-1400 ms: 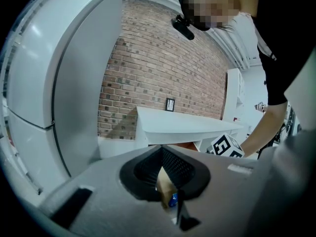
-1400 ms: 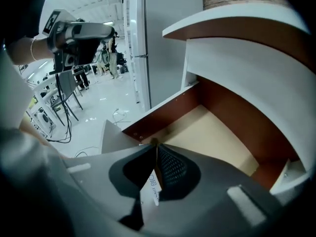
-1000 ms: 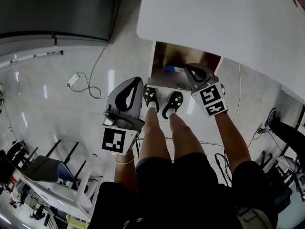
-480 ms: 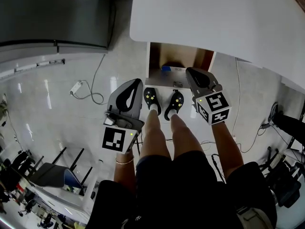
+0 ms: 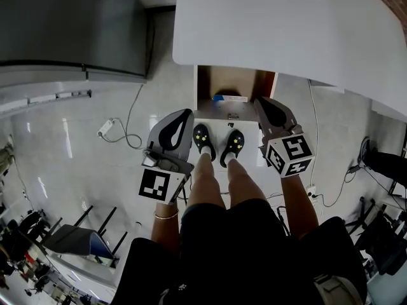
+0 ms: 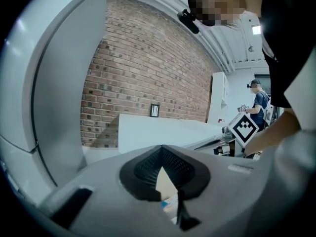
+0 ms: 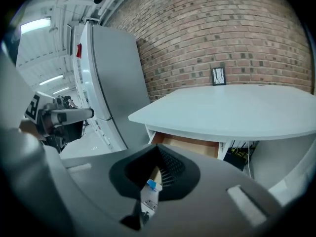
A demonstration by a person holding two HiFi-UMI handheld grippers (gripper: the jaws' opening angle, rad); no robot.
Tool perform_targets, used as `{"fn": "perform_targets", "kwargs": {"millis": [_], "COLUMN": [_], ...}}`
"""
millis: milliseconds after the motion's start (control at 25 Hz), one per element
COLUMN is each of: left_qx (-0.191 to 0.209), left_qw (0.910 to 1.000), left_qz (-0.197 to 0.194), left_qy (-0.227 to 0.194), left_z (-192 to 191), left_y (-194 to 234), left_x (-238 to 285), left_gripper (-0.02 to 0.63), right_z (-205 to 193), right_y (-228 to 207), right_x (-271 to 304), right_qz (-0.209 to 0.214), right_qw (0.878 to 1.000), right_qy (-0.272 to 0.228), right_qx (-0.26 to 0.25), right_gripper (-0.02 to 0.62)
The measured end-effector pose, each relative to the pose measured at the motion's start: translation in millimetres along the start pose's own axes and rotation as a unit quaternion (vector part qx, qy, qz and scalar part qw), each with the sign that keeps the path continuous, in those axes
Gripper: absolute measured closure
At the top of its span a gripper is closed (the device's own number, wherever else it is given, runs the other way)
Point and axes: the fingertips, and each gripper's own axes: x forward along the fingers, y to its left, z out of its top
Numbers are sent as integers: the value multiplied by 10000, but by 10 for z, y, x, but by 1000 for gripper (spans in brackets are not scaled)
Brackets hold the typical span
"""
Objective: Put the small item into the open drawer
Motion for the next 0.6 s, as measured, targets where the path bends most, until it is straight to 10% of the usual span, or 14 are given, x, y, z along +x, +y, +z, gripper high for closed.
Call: {"fn": "perform_targets", "kwargs": {"millis": [600], "left_qx": [123], "left_qw": [9998], "left_qz": [-156], "left_qy": [-51], "left_z": [444], "left_y": [-241], "left_x": [-139], "left_gripper": [612], "right_z": [571], "right_y": [51], "right_x": [-482], "right_qz": [-101], "right_qw": [9986], "right_qy": [-478], "right_qx": [181], "right_gripper": [584]}}
